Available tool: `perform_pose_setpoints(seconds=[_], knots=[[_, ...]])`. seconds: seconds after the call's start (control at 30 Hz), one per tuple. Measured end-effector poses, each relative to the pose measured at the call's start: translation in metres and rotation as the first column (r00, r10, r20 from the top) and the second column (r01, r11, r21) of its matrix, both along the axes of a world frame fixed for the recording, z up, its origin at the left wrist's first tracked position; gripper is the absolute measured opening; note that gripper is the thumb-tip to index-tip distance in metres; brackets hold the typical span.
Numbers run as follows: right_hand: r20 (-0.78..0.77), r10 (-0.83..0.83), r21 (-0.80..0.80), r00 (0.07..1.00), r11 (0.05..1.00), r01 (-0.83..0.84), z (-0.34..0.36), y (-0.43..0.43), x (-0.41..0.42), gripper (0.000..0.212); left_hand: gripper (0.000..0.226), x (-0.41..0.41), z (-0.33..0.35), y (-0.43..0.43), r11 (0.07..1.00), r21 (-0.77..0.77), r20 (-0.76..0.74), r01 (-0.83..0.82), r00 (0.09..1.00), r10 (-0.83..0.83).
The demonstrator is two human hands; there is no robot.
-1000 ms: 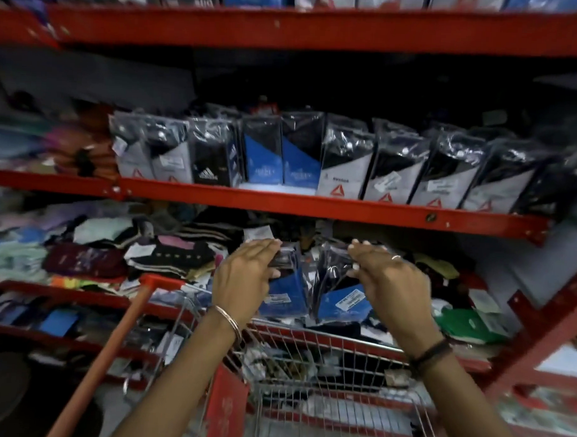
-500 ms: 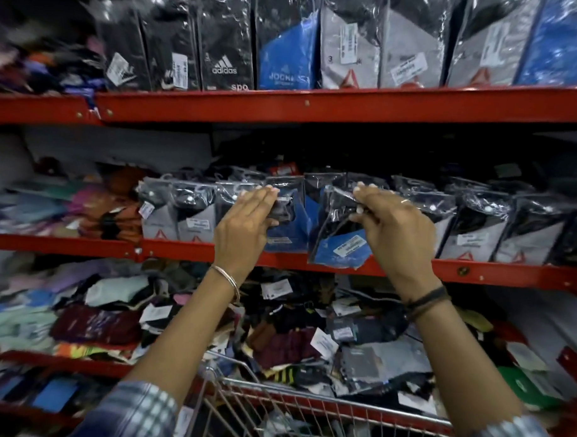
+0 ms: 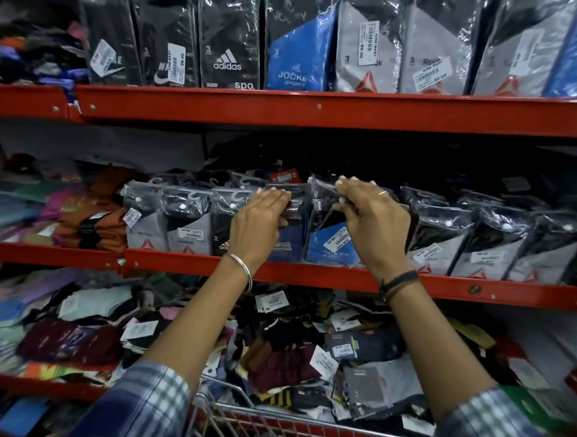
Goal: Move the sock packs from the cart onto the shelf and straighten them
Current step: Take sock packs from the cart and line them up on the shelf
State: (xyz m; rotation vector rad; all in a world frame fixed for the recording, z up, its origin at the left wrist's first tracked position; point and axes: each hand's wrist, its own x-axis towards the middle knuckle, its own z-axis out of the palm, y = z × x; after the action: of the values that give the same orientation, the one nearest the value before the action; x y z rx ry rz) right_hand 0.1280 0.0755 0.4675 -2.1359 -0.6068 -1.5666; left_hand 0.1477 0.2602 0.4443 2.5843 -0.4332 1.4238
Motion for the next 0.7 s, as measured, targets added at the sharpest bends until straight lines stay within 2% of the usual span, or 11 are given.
perform_pose_setpoints(seconds=[0.17, 0.33, 0.53, 0.63, 0.7], knots=[[0.017, 0.027, -0.014, 0.999, 1.0, -0.027, 0.0, 0.004, 0.008, 0.027, 0.054, 0.013, -0.002, 0.003, 1.0, 0.005, -0.145, -0.001, 0.989, 0.002], [0.035, 0.058, -0.008, 0.998, 0.998, -0.058, -0.015, 0.001, 0.021, 0.026, 0.057, 0.024, -0.01, 0.004, 0.999, 0.045, -0.168, -0.001, 0.986, 0.008], [-0.106, 0.012, -0.062, 0.994, 0.998, -0.019, -0.038, 0.002, 0.046, 0.032, 0.066, 0.029, -0.024, -0.002, 0.996, 0.061, -0.185, -0.06, 0.98, 0.071], [-0.25, -0.066, -0.133, 0.966, 0.991, 0.034, -0.05, 0.008, 0.058, 0.046, 0.08, 0.03, -0.038, -0.002, 0.994, 0.081, -0.23, -0.071, 0.969, 0.088], [-0.29, -0.182, -0.259, 0.94, 0.96, 0.106, -0.058, 0.012, 0.066, 0.061, 0.082, 0.03, -0.049, -0.002, 0.991, 0.111, -0.275, -0.076, 0.956, 0.104]])
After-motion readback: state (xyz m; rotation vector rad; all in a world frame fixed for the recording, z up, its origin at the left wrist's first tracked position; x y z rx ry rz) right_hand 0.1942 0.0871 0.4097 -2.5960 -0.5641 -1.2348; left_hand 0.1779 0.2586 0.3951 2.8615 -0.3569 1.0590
